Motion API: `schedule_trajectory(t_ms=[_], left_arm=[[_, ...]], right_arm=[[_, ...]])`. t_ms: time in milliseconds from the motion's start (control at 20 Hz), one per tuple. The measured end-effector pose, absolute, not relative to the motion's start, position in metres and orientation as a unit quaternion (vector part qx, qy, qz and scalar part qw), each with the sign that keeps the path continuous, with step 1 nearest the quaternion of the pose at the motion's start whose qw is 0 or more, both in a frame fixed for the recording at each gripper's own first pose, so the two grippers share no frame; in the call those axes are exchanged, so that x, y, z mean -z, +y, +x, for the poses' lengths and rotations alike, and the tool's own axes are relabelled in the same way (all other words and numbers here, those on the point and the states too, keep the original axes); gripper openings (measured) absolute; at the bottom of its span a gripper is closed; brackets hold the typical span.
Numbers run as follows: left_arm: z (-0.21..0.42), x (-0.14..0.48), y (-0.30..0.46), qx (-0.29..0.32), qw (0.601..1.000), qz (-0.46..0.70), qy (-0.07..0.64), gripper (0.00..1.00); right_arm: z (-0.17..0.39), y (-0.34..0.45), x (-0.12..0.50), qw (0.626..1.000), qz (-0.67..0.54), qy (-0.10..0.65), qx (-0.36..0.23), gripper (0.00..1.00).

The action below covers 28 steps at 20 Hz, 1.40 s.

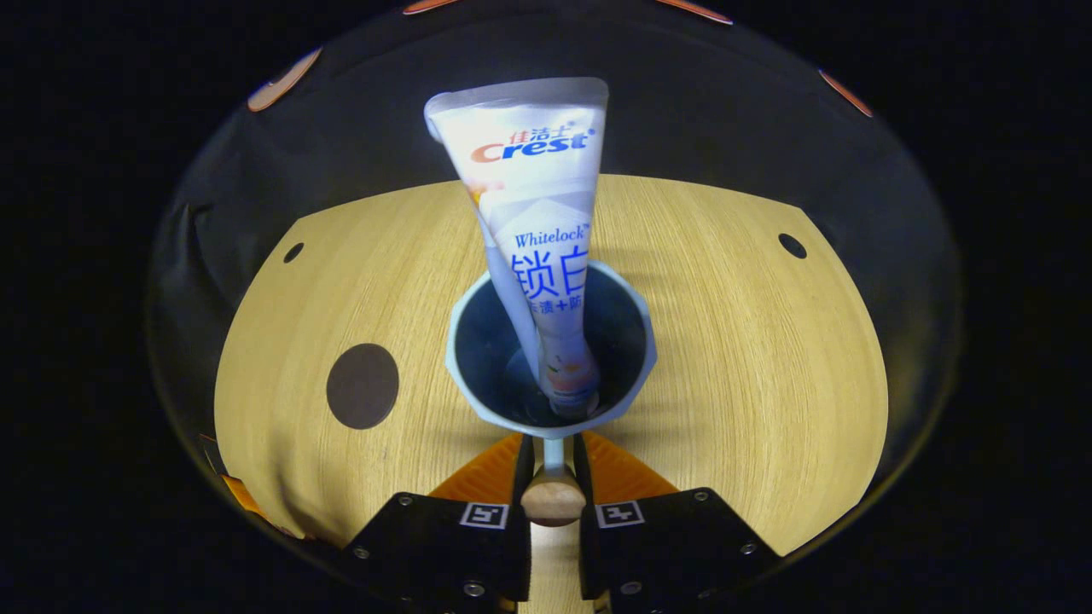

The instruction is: Put the toothbrush and toothpaste on the desktop into the cup, then pick up the cup and place it on the coaster on the desktop.

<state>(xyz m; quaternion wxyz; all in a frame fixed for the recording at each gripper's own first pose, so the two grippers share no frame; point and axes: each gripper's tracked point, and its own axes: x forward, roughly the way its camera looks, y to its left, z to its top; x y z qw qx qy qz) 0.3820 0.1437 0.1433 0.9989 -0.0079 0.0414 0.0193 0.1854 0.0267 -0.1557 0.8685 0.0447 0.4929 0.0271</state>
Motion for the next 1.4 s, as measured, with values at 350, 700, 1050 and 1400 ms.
schedule_trajectory(t_ms=[350,700,1050,1400], left_arm=[[0.384,-0.140,0.130,-0.008,0.999,0.040,0.034,0.98],[0.383,-0.140,0.118,0.010,0.998,0.048,0.029,0.98],[0.383,-0.138,0.117,0.012,0.998,0.042,0.034,0.98],[0.384,-0.131,0.116,0.020,0.998,0.029,0.048,0.96]], right_arm=[[0.196,0.024,0.155,0.881,0.004,0.466,-0.083,0.23],[0.202,0.017,0.156,0.875,-0.020,0.465,-0.132,0.22],[0.205,0.014,0.157,0.867,-0.043,0.468,-0.167,0.22],[0.203,0.009,0.150,0.852,-0.064,0.489,-0.177,0.23]])
